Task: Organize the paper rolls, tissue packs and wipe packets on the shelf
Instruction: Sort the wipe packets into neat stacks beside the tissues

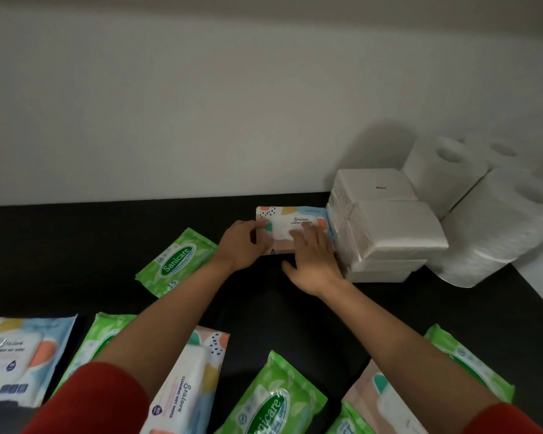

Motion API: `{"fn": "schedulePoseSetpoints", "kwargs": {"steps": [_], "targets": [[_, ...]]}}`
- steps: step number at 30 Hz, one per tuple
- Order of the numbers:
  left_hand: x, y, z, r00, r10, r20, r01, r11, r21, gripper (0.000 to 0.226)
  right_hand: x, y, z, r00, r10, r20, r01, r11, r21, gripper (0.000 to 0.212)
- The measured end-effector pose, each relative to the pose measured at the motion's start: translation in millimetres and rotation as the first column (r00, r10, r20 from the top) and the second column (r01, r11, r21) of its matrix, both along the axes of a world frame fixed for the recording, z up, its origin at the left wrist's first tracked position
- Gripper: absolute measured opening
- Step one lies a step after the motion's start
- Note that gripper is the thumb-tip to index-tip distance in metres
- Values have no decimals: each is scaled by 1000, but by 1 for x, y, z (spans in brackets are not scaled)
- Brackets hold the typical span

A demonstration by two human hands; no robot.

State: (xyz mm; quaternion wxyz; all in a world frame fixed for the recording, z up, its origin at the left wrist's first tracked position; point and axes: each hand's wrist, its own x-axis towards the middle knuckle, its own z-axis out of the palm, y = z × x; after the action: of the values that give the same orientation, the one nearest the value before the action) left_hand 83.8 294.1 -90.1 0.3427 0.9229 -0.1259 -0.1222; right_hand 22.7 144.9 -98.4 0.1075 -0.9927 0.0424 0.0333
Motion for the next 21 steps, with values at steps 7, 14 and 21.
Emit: {"fn": "schedulePoseSetpoints", "kwargs": {"steps": [7,14,21], "targets": [[-30,43,14,1000,8,-17,-7,999,41,47,-22,36,13,989,121,89,-124,992,33,54],[-79,103,17,999,-29,21,28,999,47,44,-49,81,20,963,205,-176,-119,906,407,28],[-116,149,0,1000,-20,-4,20,998,64,45,-73,128,12,893,336,-299,-216,903,371,60]]}}
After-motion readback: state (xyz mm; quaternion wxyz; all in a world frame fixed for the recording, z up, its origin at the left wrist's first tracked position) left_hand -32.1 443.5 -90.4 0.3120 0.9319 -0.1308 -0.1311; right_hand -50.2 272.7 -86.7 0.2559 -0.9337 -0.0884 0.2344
